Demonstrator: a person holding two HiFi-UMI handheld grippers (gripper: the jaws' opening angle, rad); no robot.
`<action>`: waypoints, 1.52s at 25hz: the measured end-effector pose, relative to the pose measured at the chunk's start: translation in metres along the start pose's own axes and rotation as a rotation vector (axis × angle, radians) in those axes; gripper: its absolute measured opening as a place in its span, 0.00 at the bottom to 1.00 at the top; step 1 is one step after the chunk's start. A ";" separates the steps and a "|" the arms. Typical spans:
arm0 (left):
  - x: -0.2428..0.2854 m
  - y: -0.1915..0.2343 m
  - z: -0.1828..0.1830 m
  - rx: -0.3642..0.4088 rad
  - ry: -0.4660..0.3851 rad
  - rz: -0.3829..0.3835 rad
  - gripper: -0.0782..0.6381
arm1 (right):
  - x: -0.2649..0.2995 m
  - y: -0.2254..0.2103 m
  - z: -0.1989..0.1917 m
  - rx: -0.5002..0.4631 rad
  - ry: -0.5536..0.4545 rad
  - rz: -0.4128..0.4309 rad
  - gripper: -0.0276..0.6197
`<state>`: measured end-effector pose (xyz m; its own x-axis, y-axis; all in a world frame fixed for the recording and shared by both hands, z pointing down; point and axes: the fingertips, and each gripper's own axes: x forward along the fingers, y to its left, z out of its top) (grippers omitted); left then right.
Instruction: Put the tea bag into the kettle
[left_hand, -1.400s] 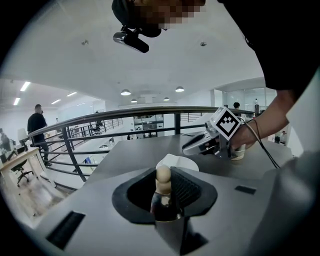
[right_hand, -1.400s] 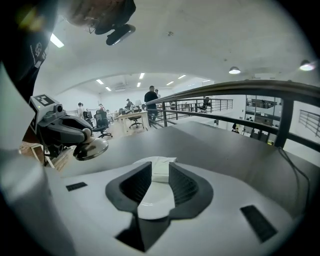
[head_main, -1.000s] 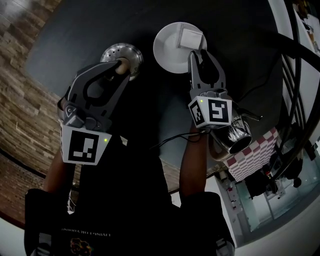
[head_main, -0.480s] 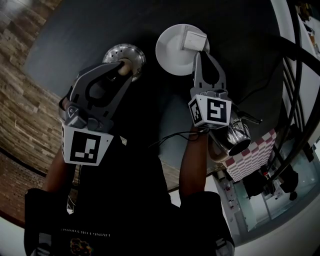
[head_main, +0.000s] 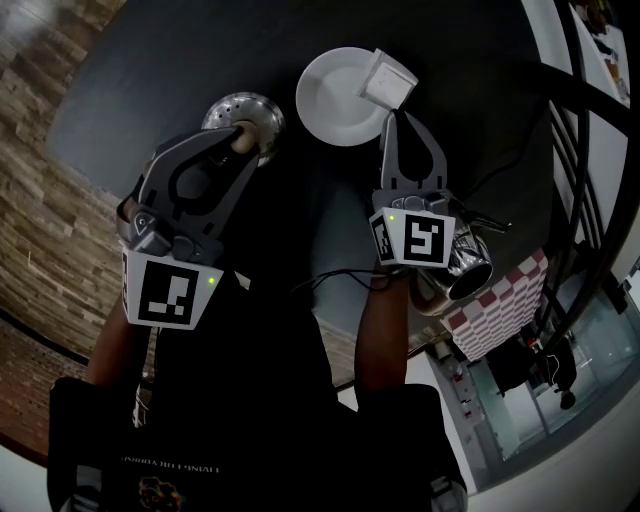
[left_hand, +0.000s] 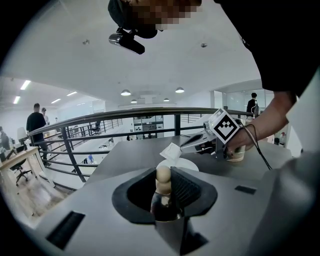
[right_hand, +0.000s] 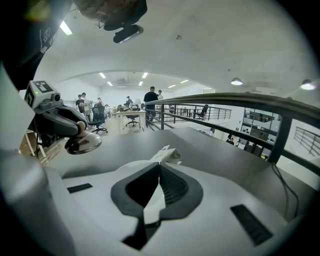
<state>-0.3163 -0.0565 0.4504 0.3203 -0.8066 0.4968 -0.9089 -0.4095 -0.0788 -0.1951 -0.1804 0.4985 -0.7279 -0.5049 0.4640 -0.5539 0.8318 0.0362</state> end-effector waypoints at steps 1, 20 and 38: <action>-0.001 -0.002 0.003 0.005 -0.003 -0.002 0.24 | -0.004 0.000 0.003 0.000 -0.006 -0.003 0.07; -0.035 -0.052 0.063 0.127 -0.079 -0.006 0.24 | -0.118 0.004 0.053 0.001 -0.146 -0.103 0.07; -0.064 -0.134 0.095 0.215 -0.149 -0.057 0.24 | -0.235 0.005 0.043 0.021 -0.225 -0.224 0.07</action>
<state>-0.1900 0.0092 0.3470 0.4195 -0.8271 0.3741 -0.8160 -0.5241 -0.2439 -0.0441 -0.0674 0.3519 -0.6566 -0.7156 0.2385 -0.7173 0.6901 0.0959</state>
